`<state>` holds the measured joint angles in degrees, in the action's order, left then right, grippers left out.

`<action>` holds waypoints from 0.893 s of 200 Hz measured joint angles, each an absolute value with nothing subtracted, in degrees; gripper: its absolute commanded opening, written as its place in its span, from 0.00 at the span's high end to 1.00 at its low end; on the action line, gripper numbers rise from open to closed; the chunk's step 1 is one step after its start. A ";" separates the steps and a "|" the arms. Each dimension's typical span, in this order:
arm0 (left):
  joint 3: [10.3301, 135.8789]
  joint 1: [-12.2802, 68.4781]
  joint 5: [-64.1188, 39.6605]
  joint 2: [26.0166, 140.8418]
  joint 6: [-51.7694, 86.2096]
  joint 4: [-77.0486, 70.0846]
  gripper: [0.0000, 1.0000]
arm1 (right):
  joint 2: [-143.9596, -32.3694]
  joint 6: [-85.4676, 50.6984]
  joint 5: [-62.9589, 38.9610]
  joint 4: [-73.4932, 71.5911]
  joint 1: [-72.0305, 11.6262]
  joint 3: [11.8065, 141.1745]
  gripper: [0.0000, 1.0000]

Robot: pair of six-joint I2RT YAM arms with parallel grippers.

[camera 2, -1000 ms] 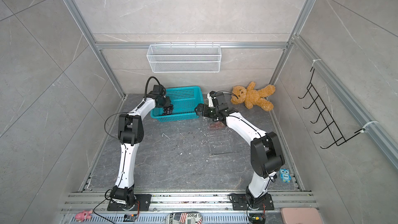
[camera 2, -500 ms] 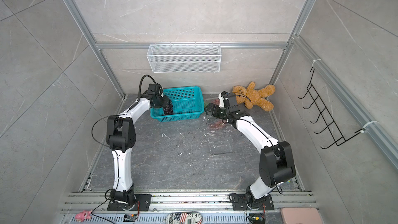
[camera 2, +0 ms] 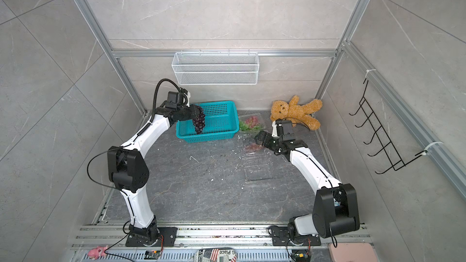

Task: Pack grapes into containers
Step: Pick up the grape from the basket, then place the grape into the packing box.

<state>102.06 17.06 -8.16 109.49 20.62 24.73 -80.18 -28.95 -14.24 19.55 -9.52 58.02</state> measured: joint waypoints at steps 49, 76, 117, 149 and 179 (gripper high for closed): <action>98.87 25.43 -8.10 101.41 20.67 25.98 0.78 | -75.37 -28.97 -12.91 21.21 -7.29 50.61 0.02; 97.58 31.22 -7.90 98.24 20.82 27.27 0.78 | -72.73 -28.97 -12.82 21.98 -5.98 48.25 0.02; 92.73 38.50 -7.94 93.51 23.05 27.00 0.77 | -69.14 -28.99 -12.86 22.48 -3.86 45.84 0.02; 88.49 43.03 -7.92 91.31 25.63 26.02 0.77 | -67.70 -29.19 -13.15 22.39 -2.52 43.55 0.03; 86.24 47.35 -7.92 91.33 27.29 24.08 0.77 | -66.87 -30.09 -13.74 22.06 -1.52 41.34 0.03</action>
